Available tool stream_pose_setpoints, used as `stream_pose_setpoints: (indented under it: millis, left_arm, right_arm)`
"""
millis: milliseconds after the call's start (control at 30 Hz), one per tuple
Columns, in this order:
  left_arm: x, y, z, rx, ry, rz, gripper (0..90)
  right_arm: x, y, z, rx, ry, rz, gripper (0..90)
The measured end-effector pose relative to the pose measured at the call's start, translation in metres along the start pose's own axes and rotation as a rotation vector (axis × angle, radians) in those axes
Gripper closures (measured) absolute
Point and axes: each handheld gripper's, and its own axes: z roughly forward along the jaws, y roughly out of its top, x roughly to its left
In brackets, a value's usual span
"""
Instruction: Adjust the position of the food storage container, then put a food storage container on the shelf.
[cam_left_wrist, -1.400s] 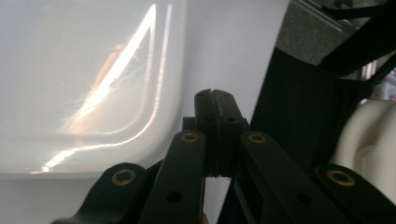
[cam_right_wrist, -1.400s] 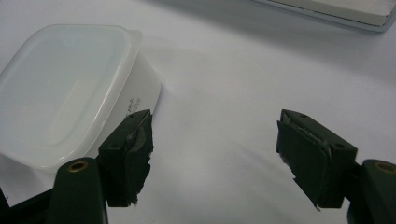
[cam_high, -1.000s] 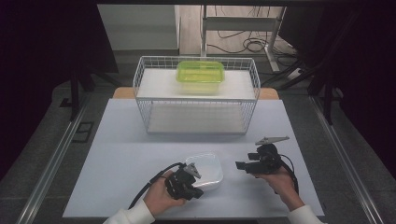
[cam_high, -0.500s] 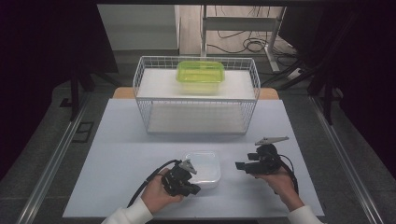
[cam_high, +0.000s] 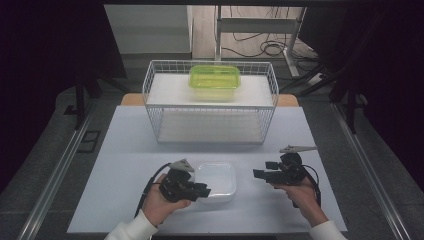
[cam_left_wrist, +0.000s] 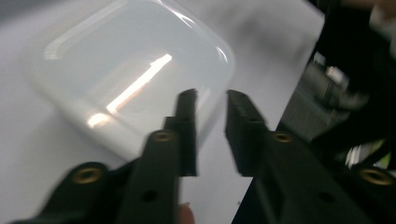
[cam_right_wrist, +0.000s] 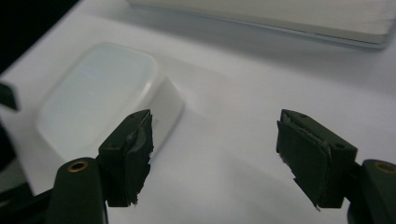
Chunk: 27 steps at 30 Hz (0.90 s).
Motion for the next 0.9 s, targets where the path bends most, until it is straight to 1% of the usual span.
stream_pose_setpoints:
  millis: [33,67,100,167,200,233,300,367,400,467,533,567,633,733,833,900]
  left_arm:
    - [0.004,0.000,-0.004,-0.015,0.012,-0.022,61.8]
    - [0.009,0.000,-0.008,-0.029,0.027,-0.047,55.4]
    - [0.015,0.000,-0.012,-0.048,0.045,-0.080,50.3]
    - [0.023,0.000,-0.017,-0.061,0.075,-0.113,41.3]
    - [0.029,-0.001,-0.019,-0.064,0.102,-0.128,38.2]
    - [0.032,-0.002,-0.020,-0.066,0.110,-0.143,35.7]
    - [0.041,-0.005,-0.021,-0.067,0.111,-0.179,32.7]
    - [0.046,-0.007,-0.021,-0.065,0.123,-0.200,30.9]
    - [0.048,-0.008,-0.021,-0.064,0.120,-0.211,30.6]
    - [0.050,-0.008,-0.021,-0.066,0.117,-0.219,30.1]
    - [0.048,-0.007,-0.021,-0.069,0.112,-0.222,29.7]
    - [0.047,-0.007,-0.021,-0.067,0.105,-0.218,29.0]
    - [0.045,-0.005,-0.021,-0.064,0.106,-0.206,27.9]
    - [0.046,-0.004,-0.021,-0.069,0.105,-0.213,27.1]
    - [0.049,-0.005,-0.020,-0.076,0.115,-0.220,27.2]
    - [0.050,-0.005,-0.019,-0.078,0.107,-0.231,27.4]
  right_arm:
    - [0.000,0.000,0.000,-0.009,0.005,0.001,26.9]
    - [0.000,0.000,0.000,-0.019,0.012,0.005,26.8]
    - [0.000,0.000,-0.001,-0.029,0.023,0.016,26.4]
    - [0.001,0.001,-0.002,-0.044,0.038,0.032,25.4]
    - [0.001,0.001,-0.002,-0.049,0.043,0.038,25.0]
    - [0.002,0.001,-0.003,-0.049,0.048,0.045,24.6]
    - [0.004,0.001,-0.003,-0.042,0.041,0.041,23.4]
    - [0.006,0.001,-0.002,-0.033,0.036,0.036,23.1]
    - [0.007,0.001,-0.001,-0.028,0.035,0.033,23.1]
    - [0.009,0.001,0.001,-0.015,0.030,0.024,23.1]
    - [0.011,0.000,0.002,-0.005,0.022,0.012,23.1]
    - [0.012,0.000,0.003,-0.005,0.023,0.009,23.1]
    - [0.013,0.000,0.004,-0.006,0.029,0.008,23.1]
    - [0.016,0.000,0.005,-0.010,0.035,0.008,23.1]
    - [0.018,0.000,0.005,-0.010,0.033,0.010,23.1]
    - [0.019,0.000,0.006,-0.008,0.042,0.009,23.6]
